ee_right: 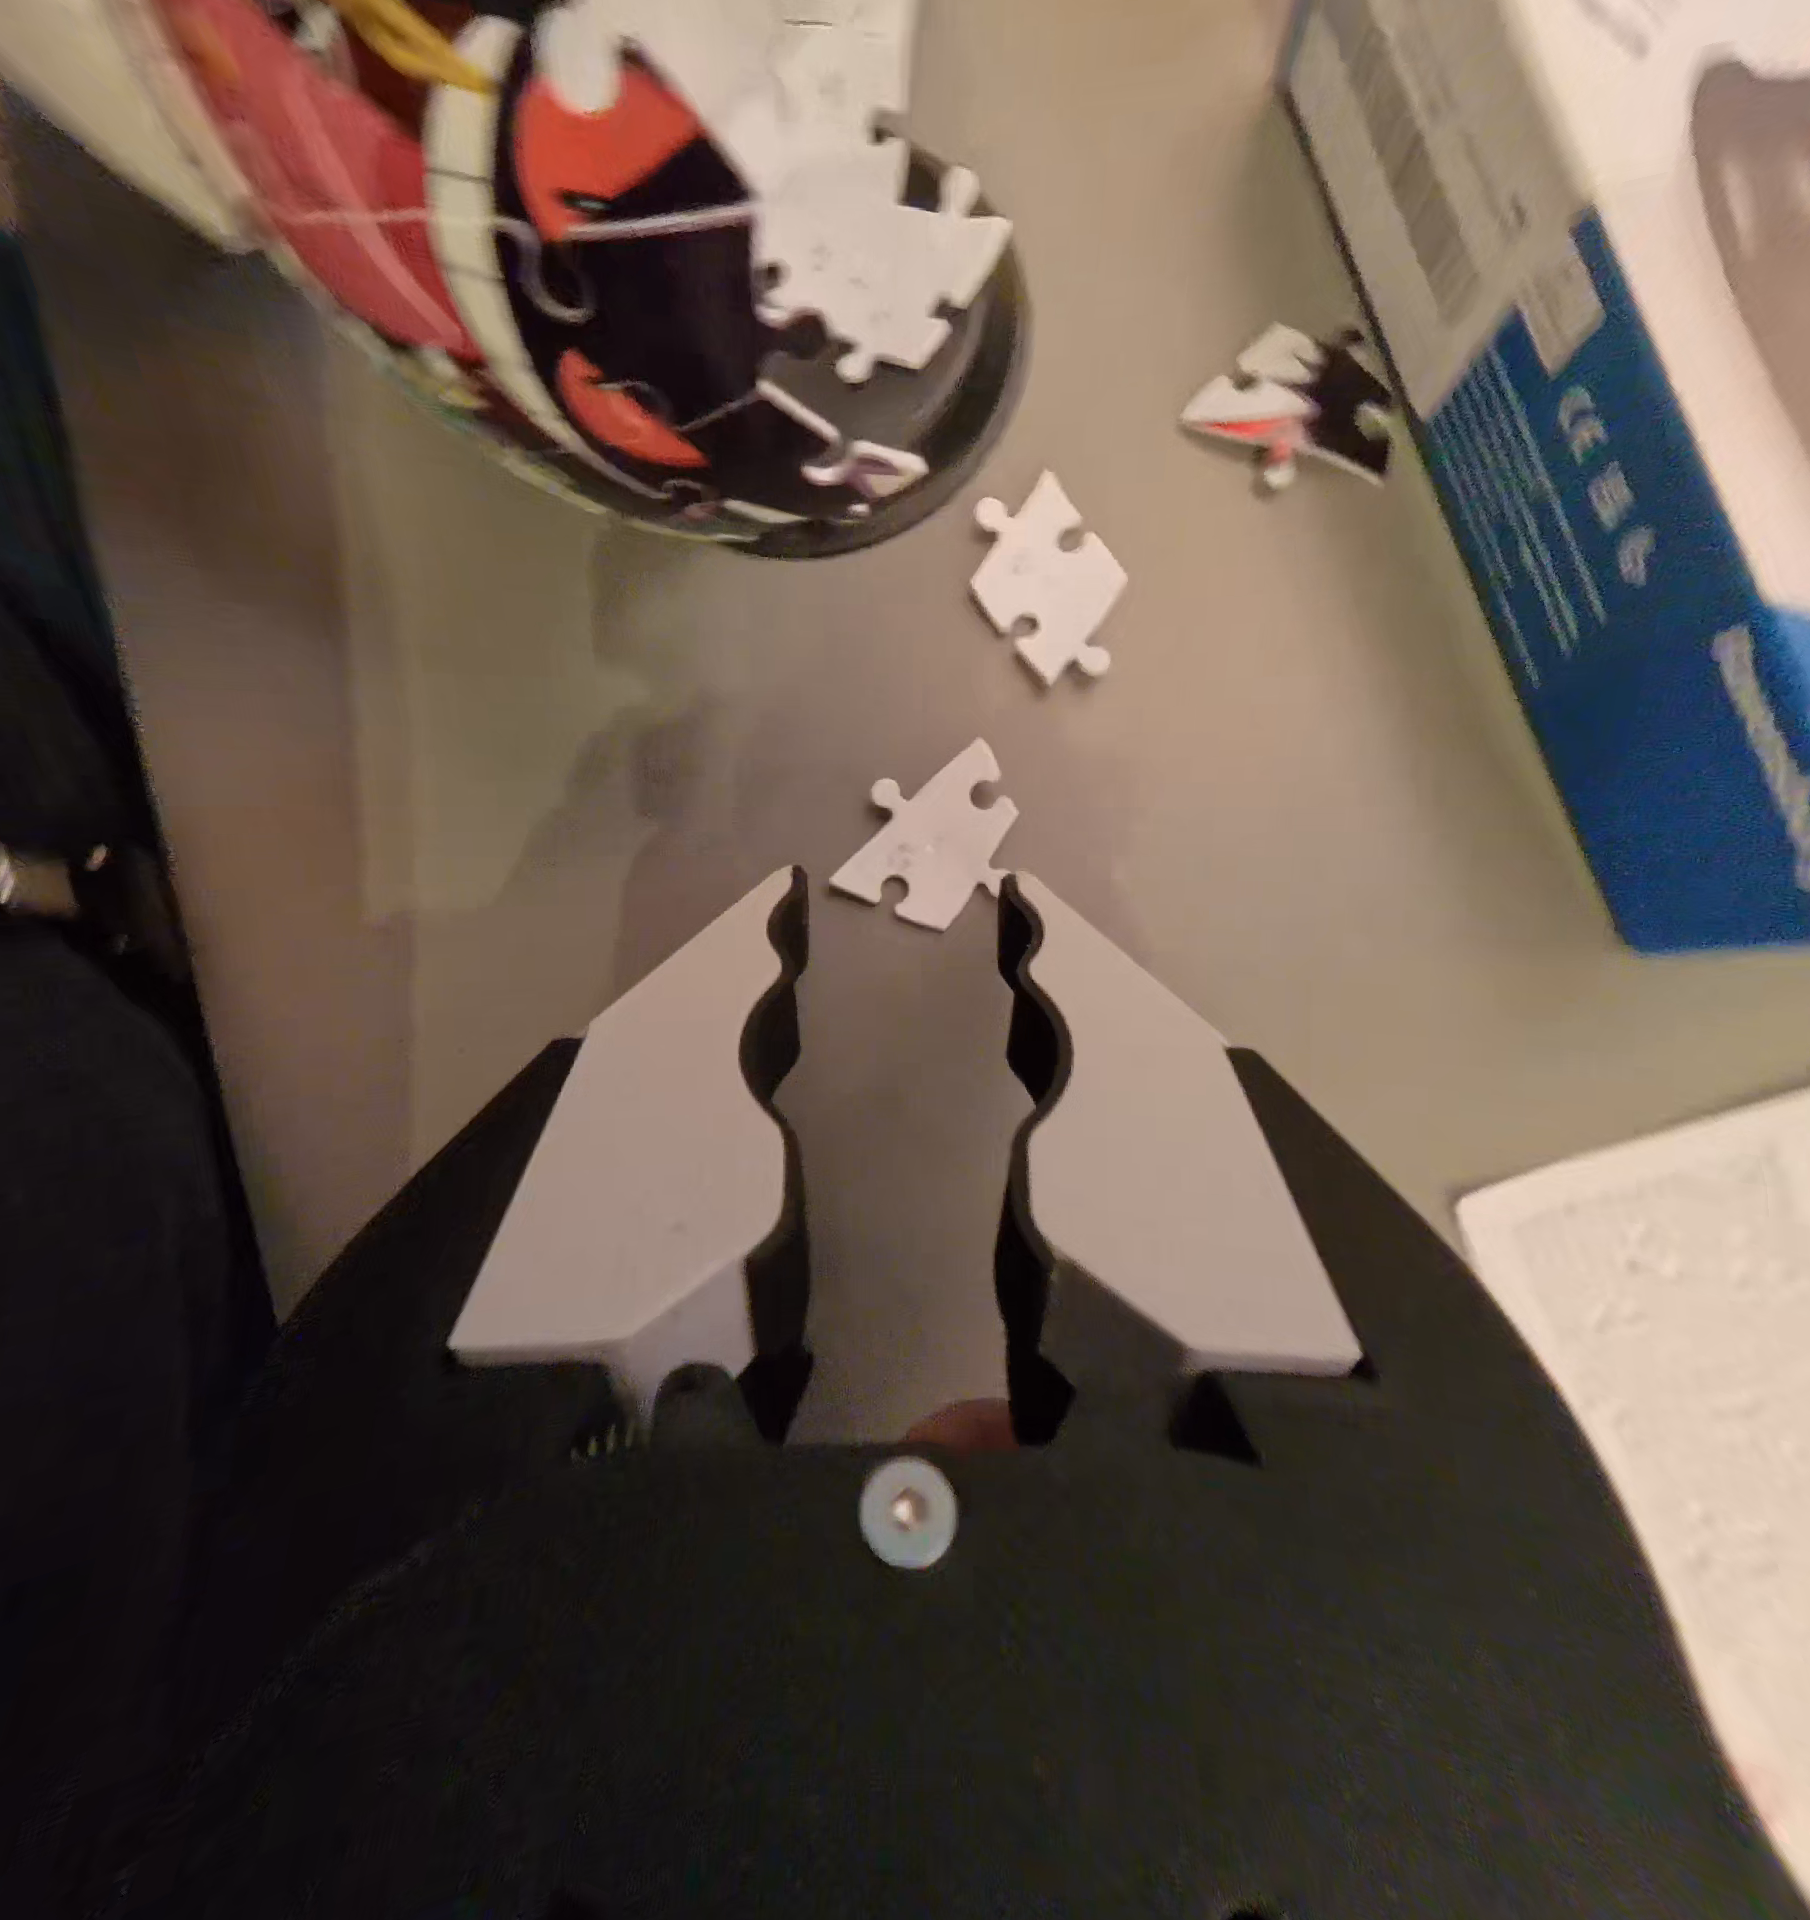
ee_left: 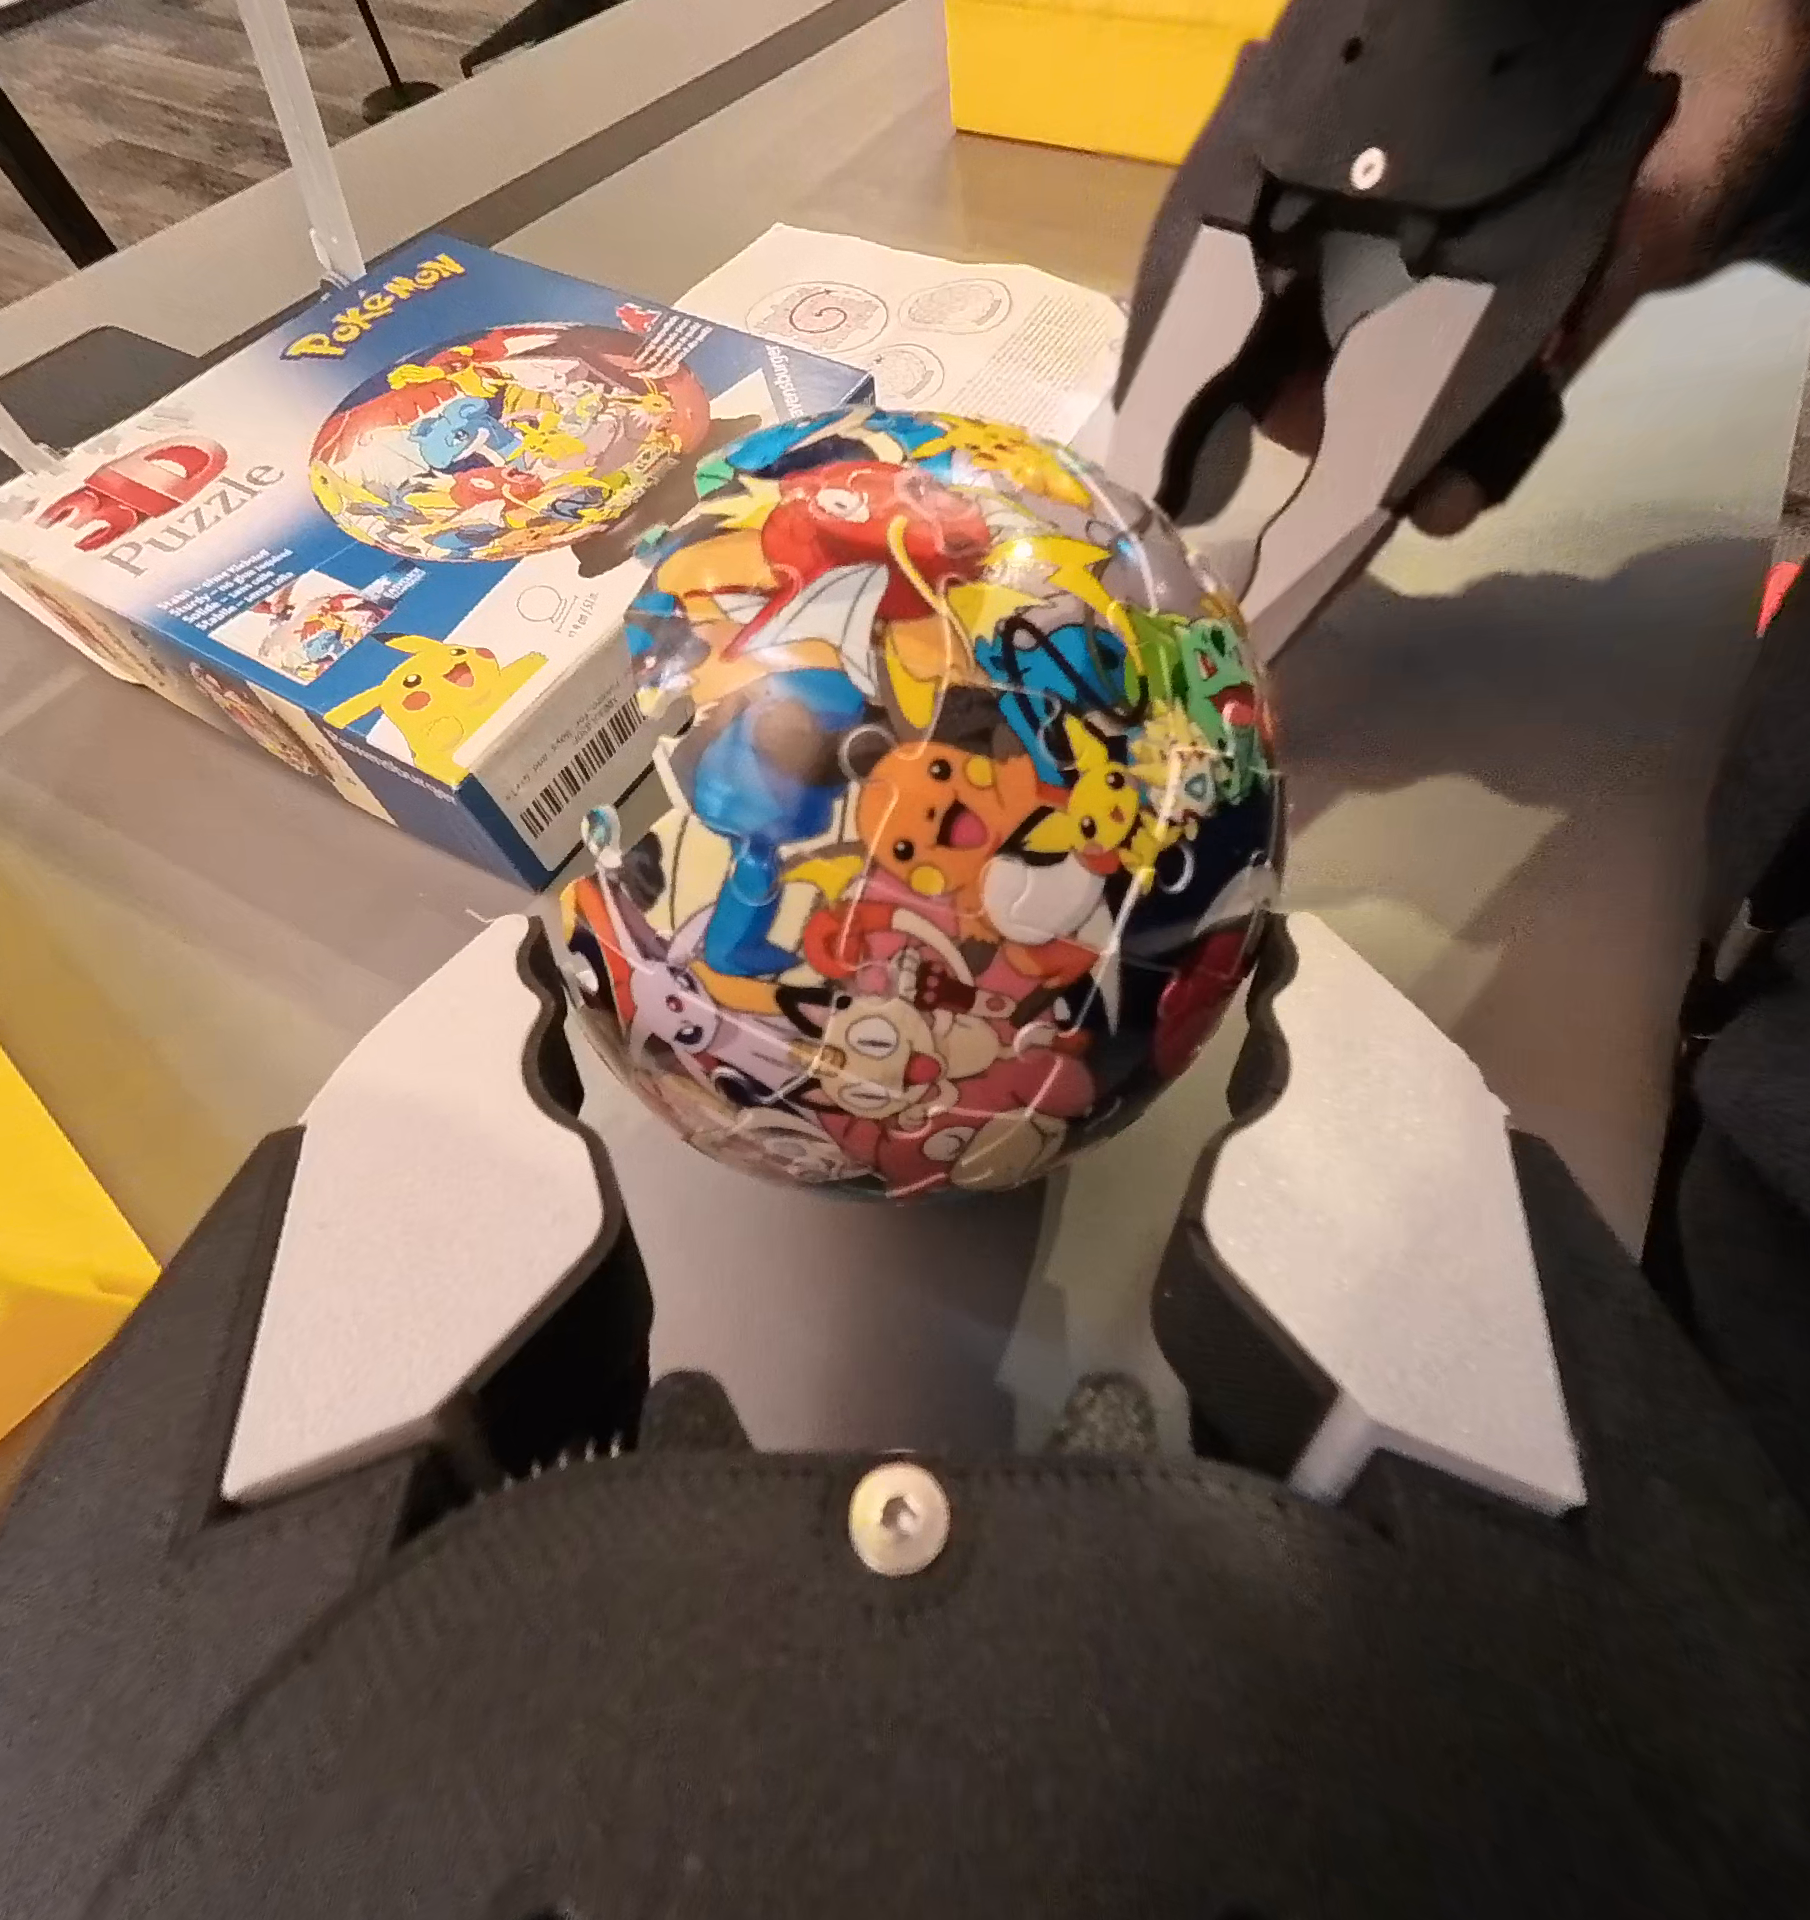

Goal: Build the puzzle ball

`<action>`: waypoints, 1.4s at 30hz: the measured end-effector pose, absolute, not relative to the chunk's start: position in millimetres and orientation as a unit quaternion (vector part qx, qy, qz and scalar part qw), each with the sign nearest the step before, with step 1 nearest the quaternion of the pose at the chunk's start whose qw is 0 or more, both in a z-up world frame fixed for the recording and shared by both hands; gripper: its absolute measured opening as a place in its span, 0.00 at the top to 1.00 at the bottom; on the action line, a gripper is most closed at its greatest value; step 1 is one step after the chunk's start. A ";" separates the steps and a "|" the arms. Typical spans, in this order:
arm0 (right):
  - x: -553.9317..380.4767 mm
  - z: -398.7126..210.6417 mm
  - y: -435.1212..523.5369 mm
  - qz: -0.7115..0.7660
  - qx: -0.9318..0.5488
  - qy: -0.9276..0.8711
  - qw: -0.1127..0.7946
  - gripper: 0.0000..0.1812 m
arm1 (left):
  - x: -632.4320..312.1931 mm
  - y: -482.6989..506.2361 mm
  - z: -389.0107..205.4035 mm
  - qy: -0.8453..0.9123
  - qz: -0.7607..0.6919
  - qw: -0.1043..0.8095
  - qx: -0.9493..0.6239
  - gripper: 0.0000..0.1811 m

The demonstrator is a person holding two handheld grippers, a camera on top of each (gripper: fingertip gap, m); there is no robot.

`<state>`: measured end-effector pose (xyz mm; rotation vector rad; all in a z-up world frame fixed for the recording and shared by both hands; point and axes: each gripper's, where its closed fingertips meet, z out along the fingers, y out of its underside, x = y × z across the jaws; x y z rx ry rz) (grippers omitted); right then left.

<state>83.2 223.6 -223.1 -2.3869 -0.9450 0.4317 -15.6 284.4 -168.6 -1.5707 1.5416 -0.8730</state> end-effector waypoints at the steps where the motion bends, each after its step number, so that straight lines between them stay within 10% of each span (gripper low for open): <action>1: 84.2 -226.8 224.2 0.147 -0.898 -0.316 0.268 0.80 | -15.7 284.3 -168.6 0.603 -0.341 0.377 -0.614 0.32; 42: 80.6 -203.4 259.6 0.215 -0.777 -0.494 0.326 0.86 | -14.6 284.4 -168.8 0.608 -0.338 0.377 -0.611 0.33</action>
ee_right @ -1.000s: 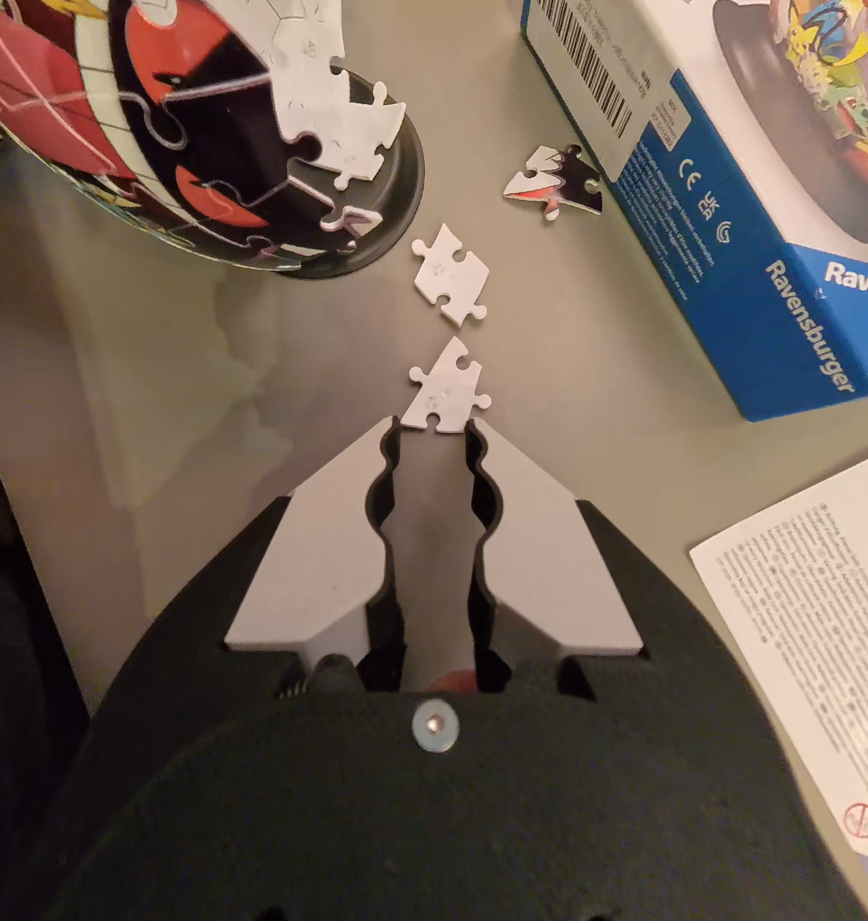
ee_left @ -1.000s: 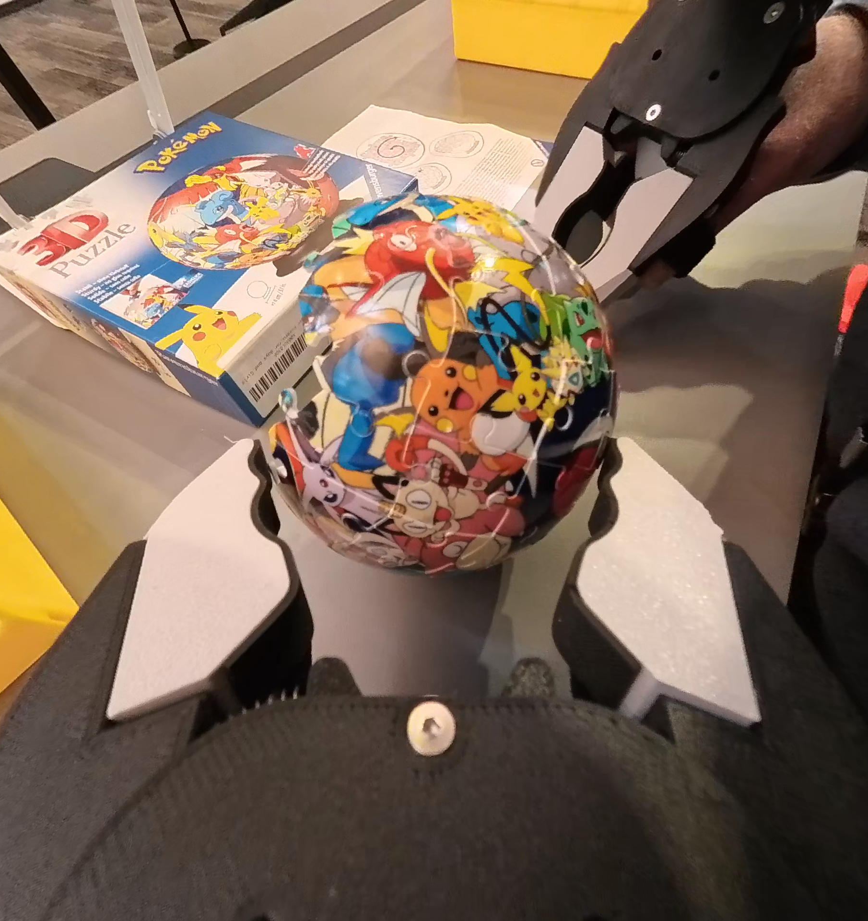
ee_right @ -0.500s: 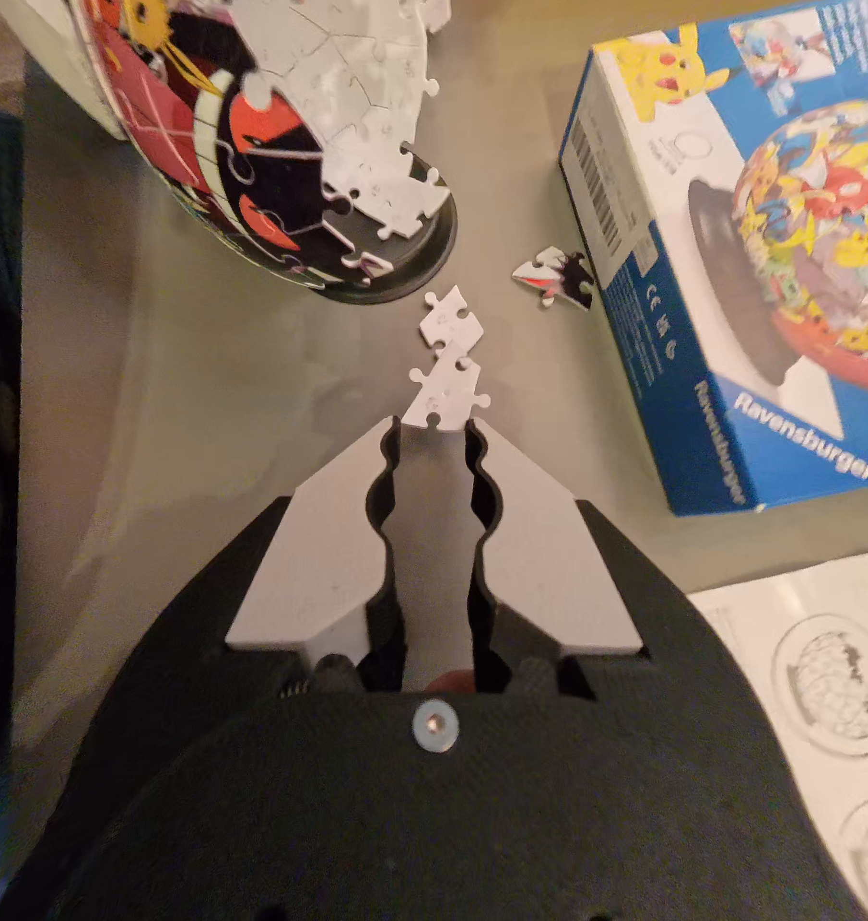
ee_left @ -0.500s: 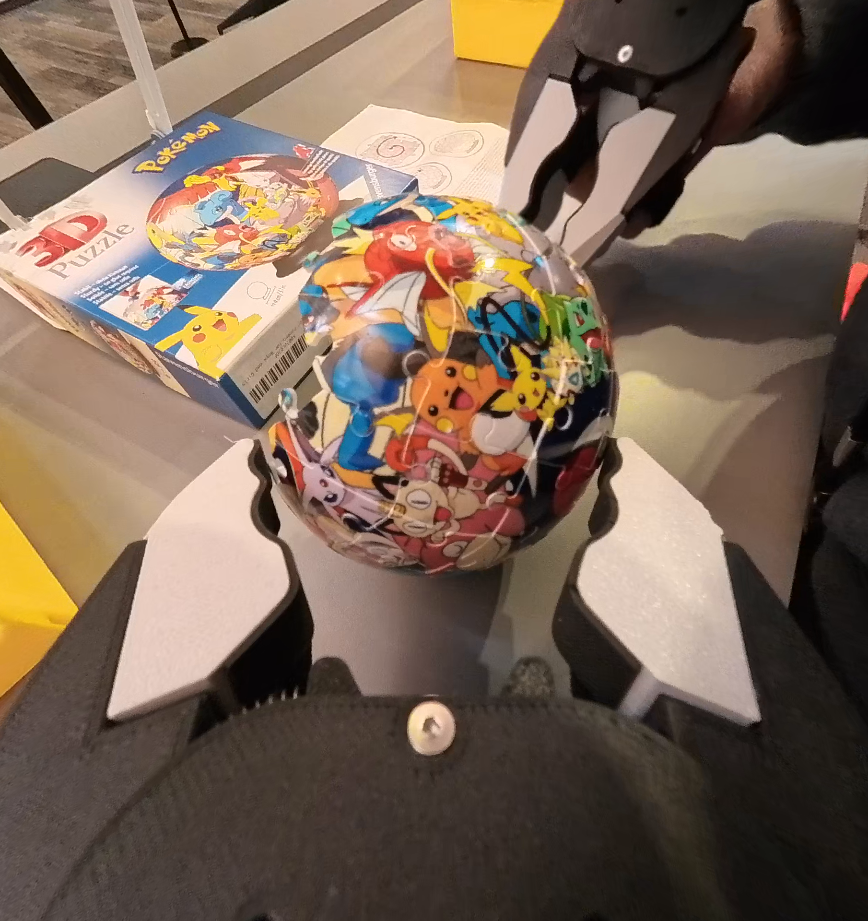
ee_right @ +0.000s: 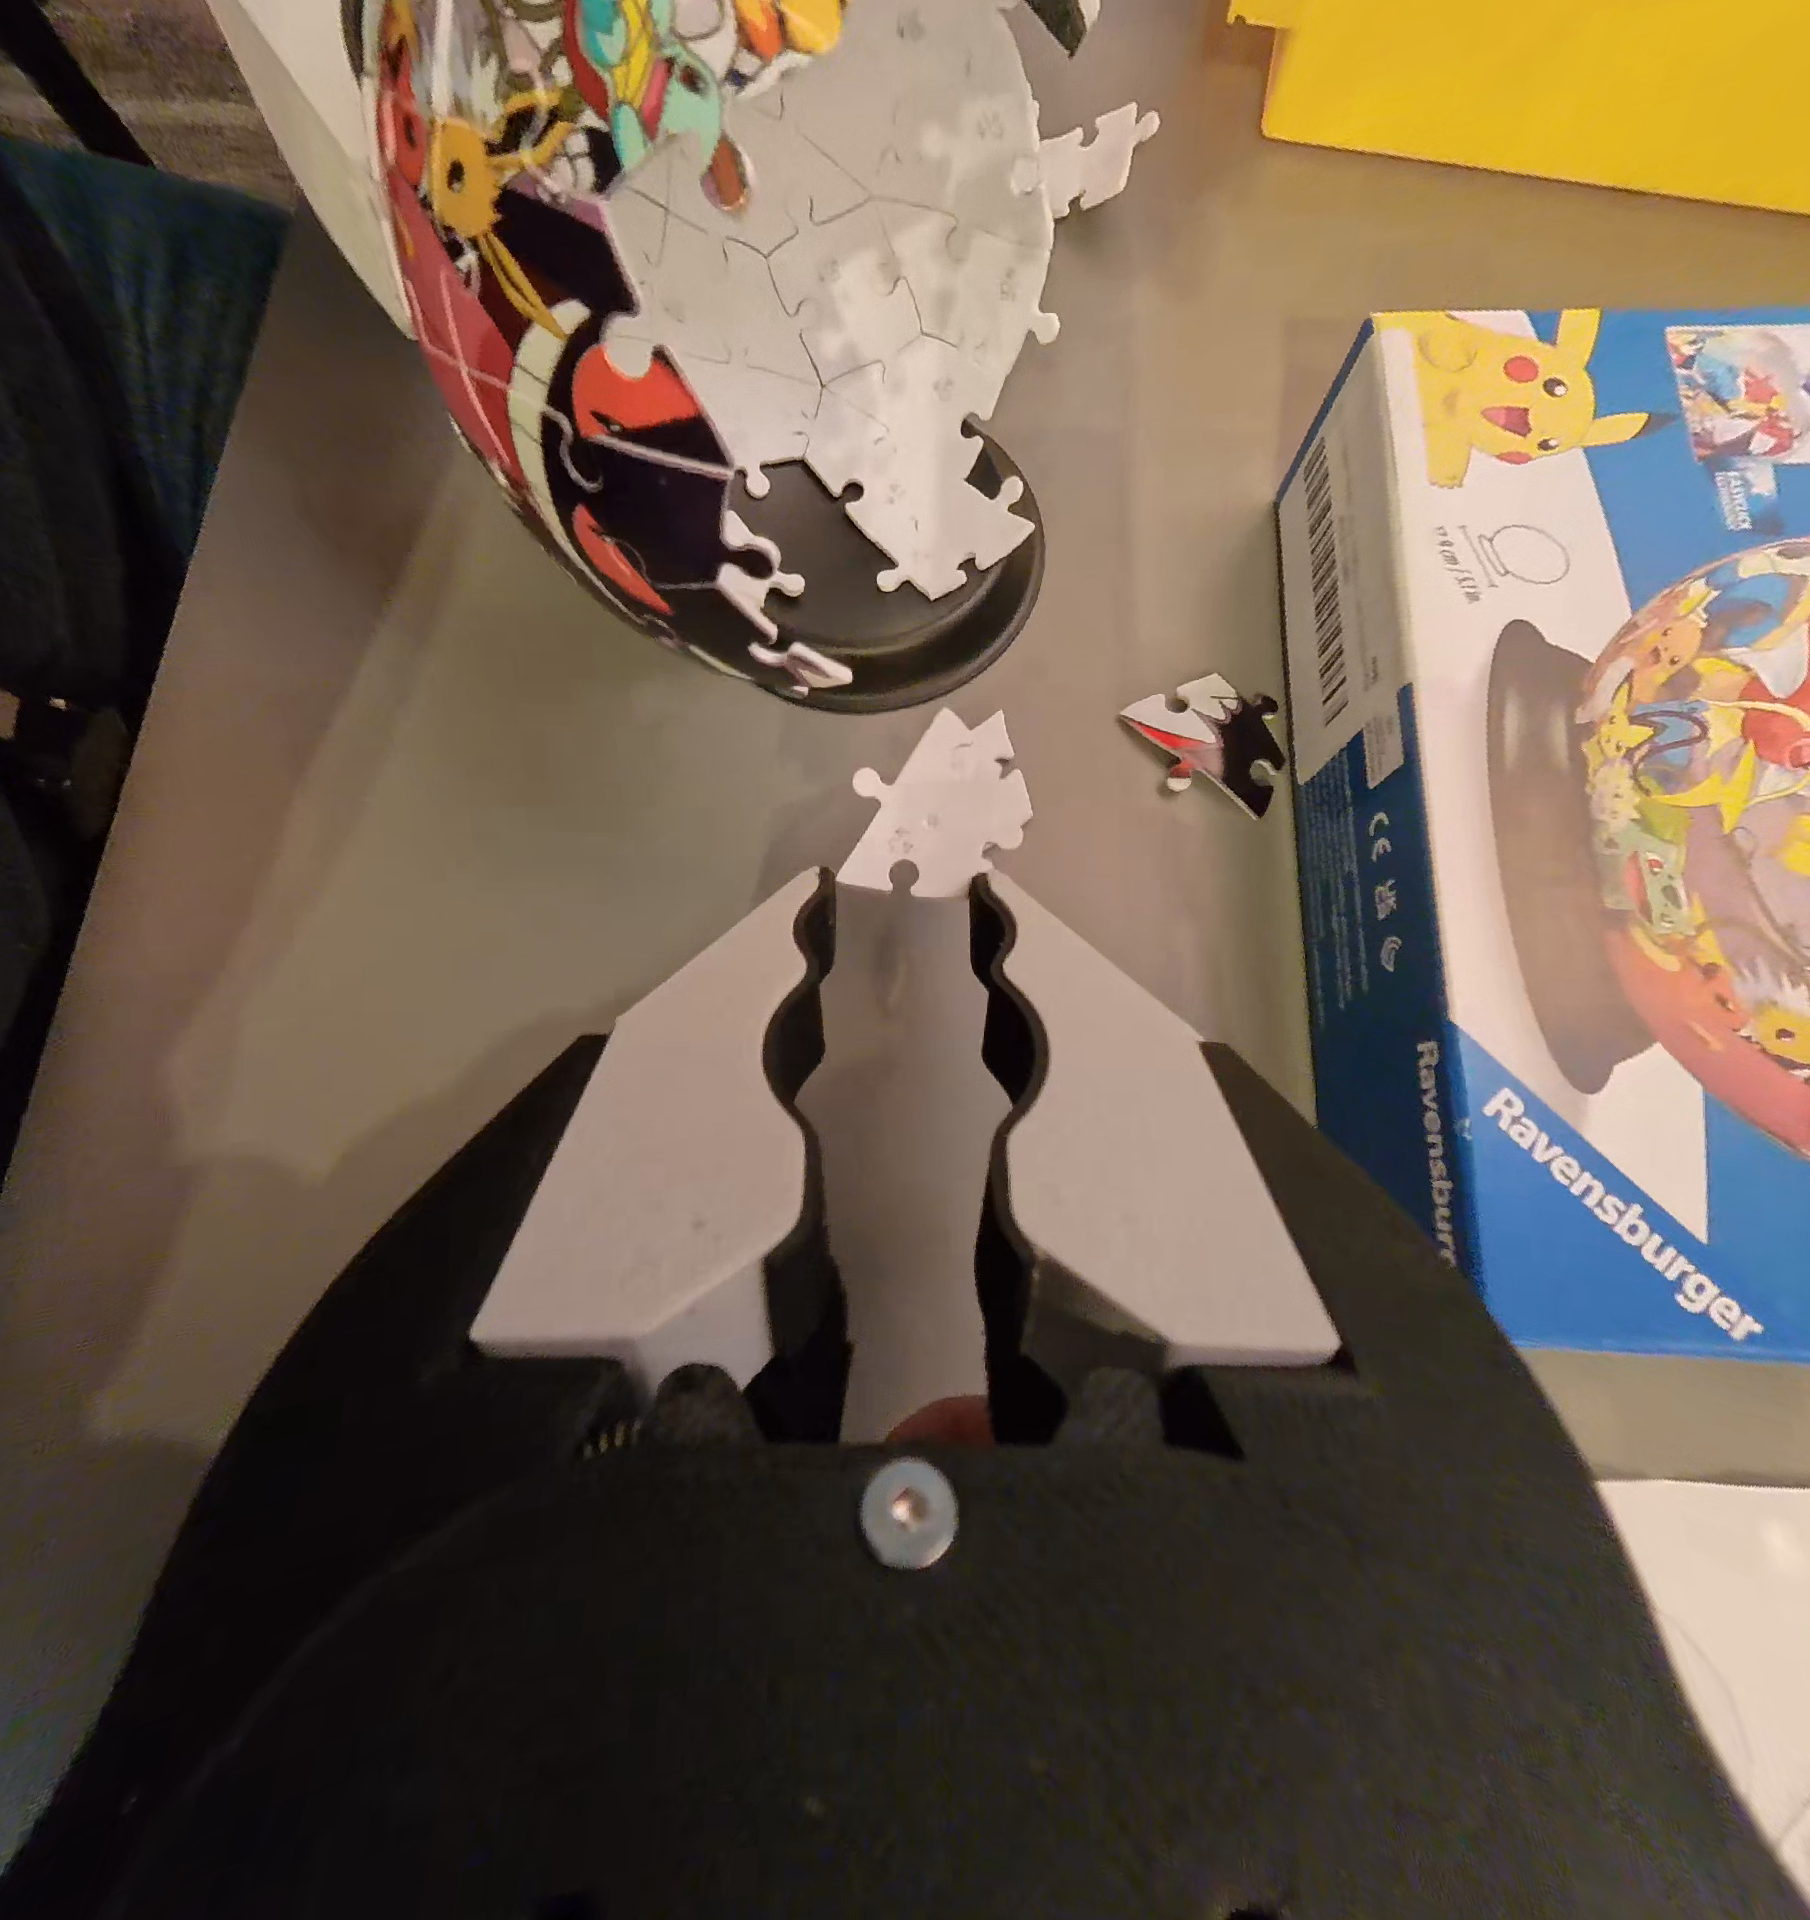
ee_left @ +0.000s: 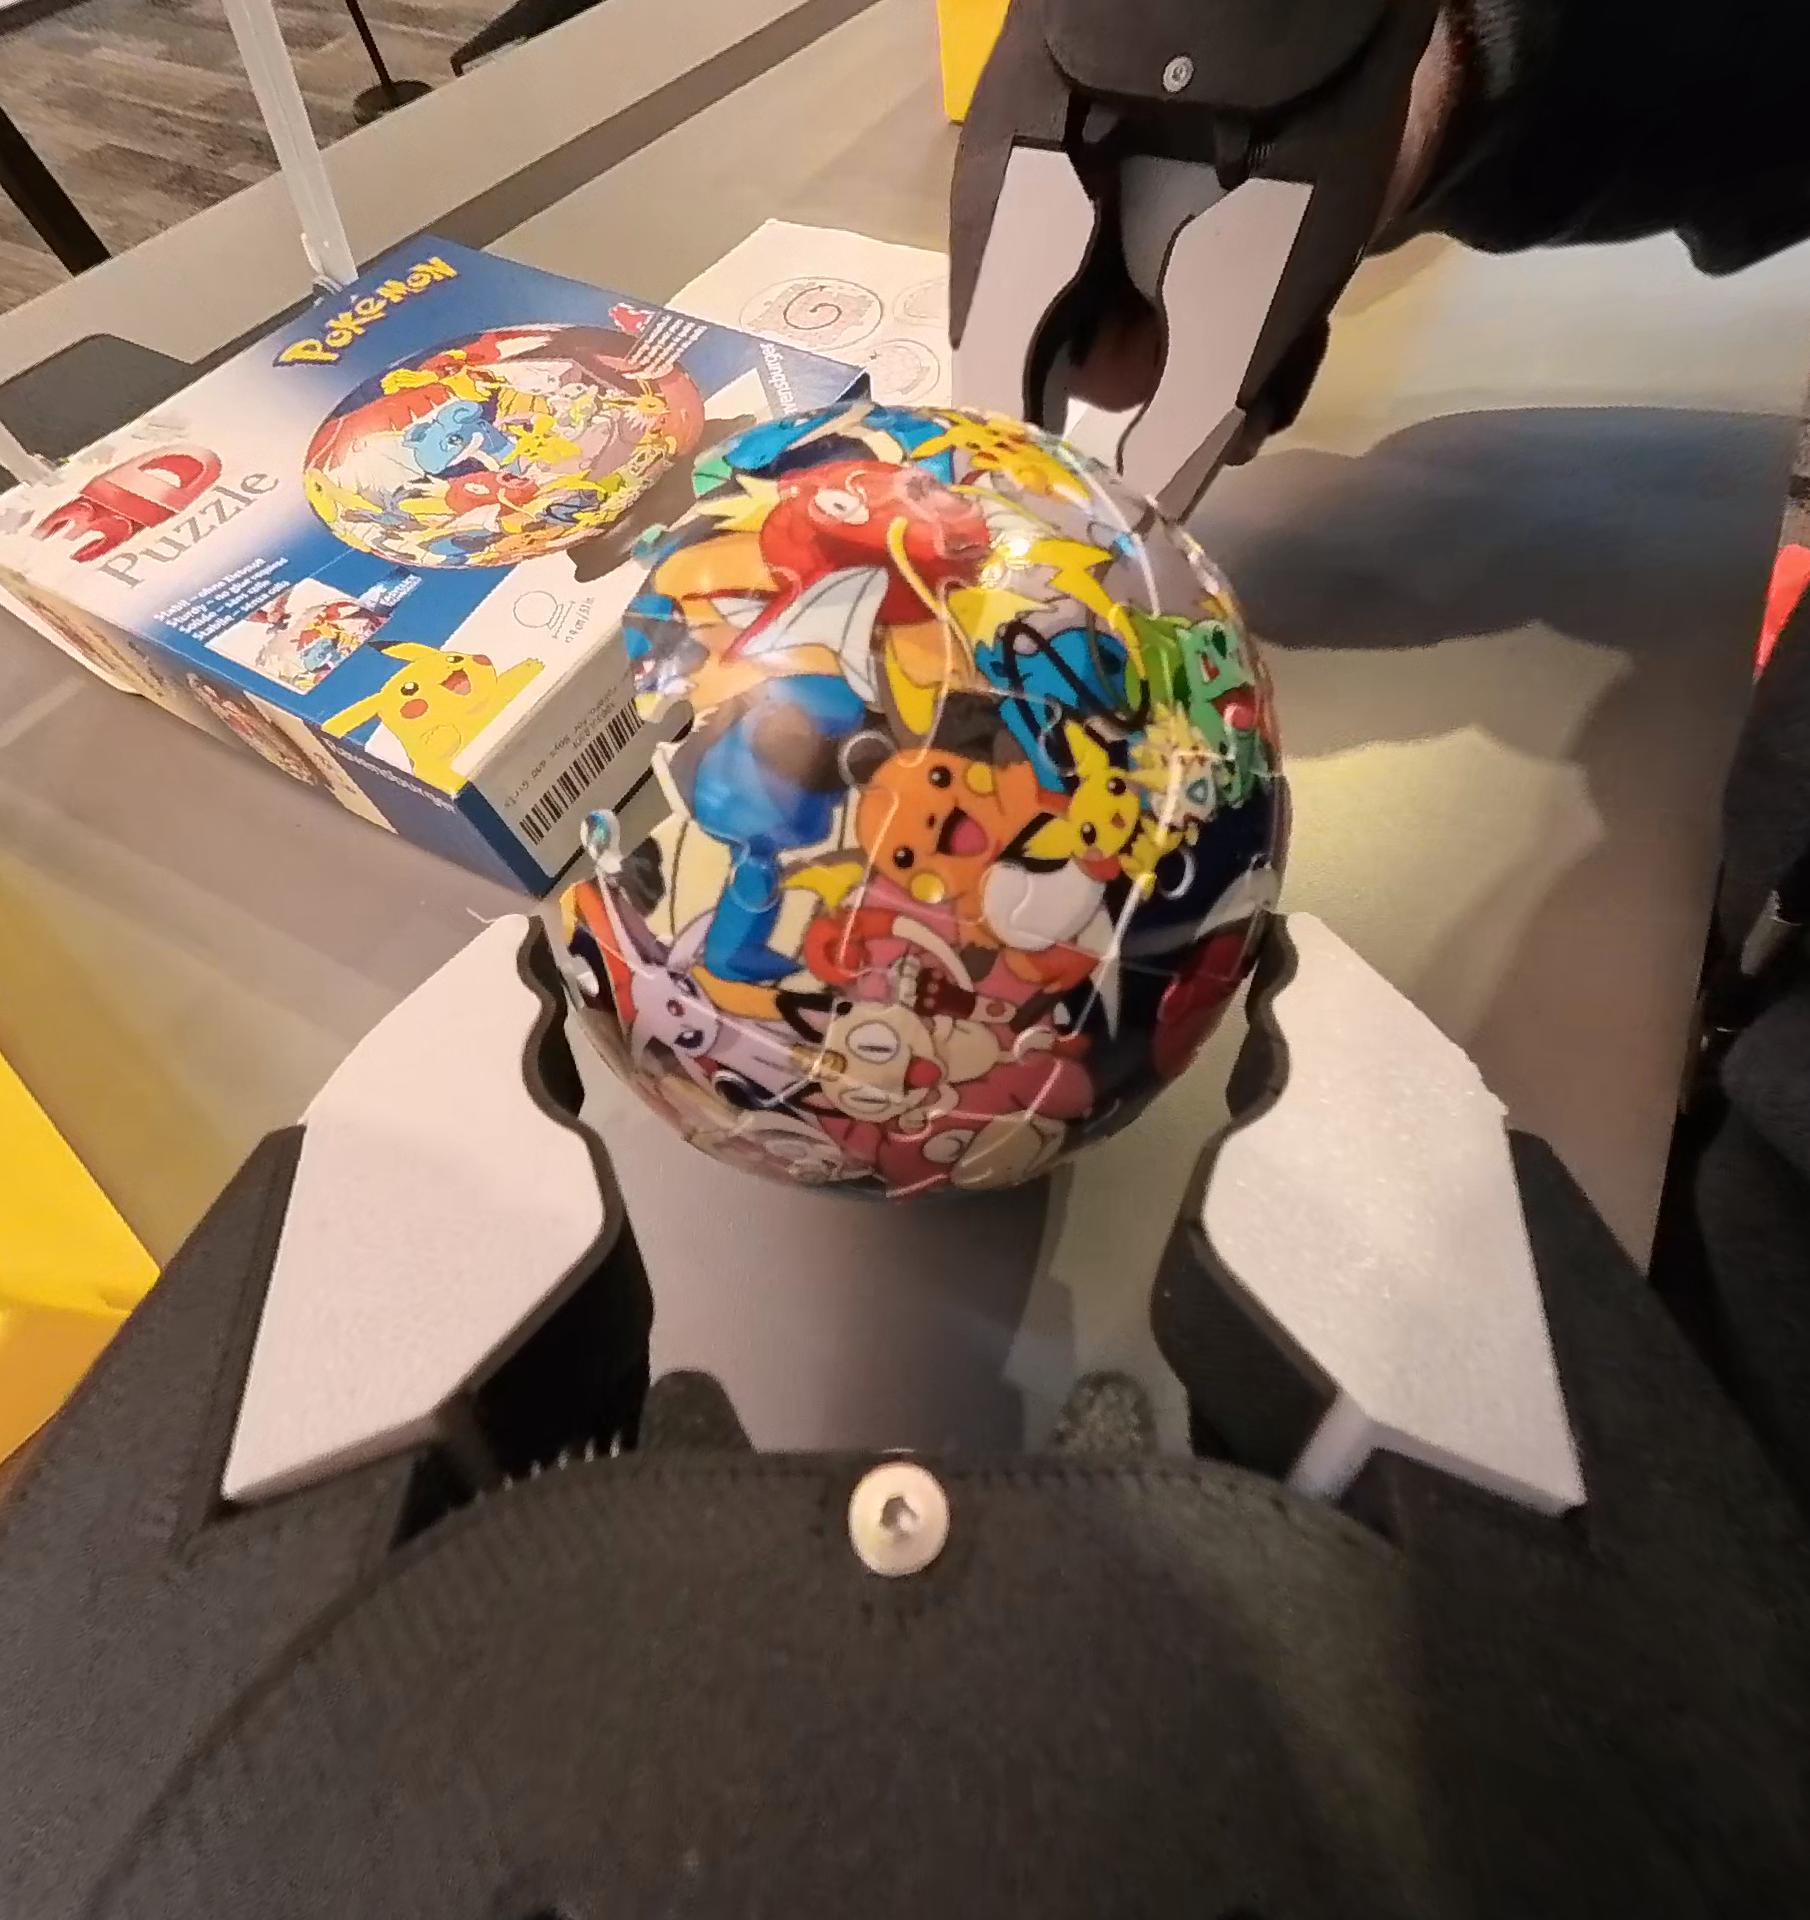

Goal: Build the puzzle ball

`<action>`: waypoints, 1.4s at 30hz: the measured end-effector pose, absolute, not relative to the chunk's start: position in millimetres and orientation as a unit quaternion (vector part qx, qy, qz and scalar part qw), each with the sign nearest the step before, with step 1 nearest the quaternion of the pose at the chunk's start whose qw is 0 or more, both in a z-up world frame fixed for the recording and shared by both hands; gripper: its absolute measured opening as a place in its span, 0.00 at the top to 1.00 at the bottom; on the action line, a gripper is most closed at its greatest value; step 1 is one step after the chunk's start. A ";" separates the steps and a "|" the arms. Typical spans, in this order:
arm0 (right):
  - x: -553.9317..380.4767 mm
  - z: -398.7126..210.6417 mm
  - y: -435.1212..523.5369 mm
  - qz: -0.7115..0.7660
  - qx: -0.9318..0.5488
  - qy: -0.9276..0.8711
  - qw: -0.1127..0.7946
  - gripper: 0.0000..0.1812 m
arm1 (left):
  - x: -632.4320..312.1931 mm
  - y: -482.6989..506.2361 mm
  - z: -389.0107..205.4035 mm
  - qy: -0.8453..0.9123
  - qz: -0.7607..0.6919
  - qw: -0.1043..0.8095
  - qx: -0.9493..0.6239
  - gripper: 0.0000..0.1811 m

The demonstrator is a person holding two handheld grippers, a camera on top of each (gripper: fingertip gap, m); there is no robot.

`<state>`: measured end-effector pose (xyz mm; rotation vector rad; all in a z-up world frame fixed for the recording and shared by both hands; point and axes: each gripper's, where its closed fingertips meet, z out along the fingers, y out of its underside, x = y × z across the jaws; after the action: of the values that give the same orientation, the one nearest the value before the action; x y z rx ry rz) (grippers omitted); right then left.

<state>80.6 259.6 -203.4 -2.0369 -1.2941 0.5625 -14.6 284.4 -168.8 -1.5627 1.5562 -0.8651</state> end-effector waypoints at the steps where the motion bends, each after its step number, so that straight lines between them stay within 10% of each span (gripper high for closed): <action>1: 78.9 -203.8 260.0 0.217 -0.779 -0.490 0.326 0.86 | -14.6 284.3 -168.8 0.609 -0.338 0.377 -0.611 0.33; 42: 112.4 -222.6 226.5 0.154 -0.743 -0.620 0.197 0.81 | -14.8 283.8 -169.6 0.612 -0.336 0.376 -0.609 0.33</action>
<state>112.4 226.5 -222.6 -2.0818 -1.7374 0.4316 -14.8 283.8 -169.6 -1.5566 1.5665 -0.8599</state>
